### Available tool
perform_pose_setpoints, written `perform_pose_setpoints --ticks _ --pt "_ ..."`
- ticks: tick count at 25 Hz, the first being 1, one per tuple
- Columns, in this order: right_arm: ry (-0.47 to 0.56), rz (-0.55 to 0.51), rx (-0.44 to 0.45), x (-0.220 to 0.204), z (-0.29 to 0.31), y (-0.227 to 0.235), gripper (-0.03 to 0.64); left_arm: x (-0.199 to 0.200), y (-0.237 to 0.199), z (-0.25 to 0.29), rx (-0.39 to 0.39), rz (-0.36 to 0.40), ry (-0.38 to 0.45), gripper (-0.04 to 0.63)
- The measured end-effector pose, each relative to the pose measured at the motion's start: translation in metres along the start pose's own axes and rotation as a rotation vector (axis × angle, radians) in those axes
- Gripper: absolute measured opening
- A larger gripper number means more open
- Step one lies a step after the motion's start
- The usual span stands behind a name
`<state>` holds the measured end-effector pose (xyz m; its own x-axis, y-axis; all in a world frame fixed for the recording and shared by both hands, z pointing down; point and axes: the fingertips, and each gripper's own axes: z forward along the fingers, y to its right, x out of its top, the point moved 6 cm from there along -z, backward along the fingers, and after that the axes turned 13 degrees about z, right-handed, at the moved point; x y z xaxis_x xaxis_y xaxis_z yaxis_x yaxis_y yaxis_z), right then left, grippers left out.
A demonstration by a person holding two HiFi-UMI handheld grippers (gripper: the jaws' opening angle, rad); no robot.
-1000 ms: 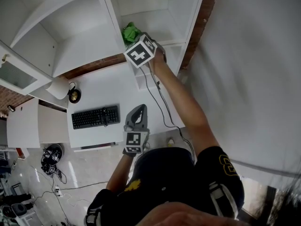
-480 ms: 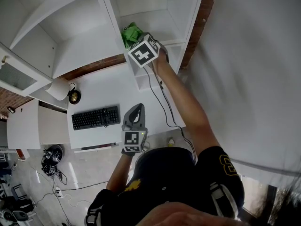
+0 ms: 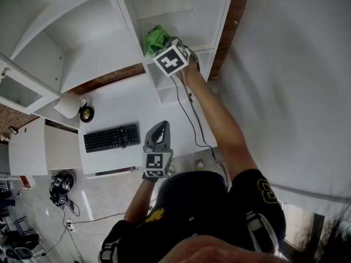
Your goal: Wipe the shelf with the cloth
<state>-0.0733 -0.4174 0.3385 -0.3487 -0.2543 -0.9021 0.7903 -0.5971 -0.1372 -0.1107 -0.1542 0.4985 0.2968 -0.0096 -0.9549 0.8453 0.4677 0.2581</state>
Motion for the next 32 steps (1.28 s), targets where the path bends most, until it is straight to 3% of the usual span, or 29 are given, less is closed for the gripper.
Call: perform_pose_setpoints --ticks 32 --pt "0.001 0.056 -0.098 -0.018 -0.026 0.055 0.083 0.003 0.013 0.002 -0.038 0.002 0.005 0.018"
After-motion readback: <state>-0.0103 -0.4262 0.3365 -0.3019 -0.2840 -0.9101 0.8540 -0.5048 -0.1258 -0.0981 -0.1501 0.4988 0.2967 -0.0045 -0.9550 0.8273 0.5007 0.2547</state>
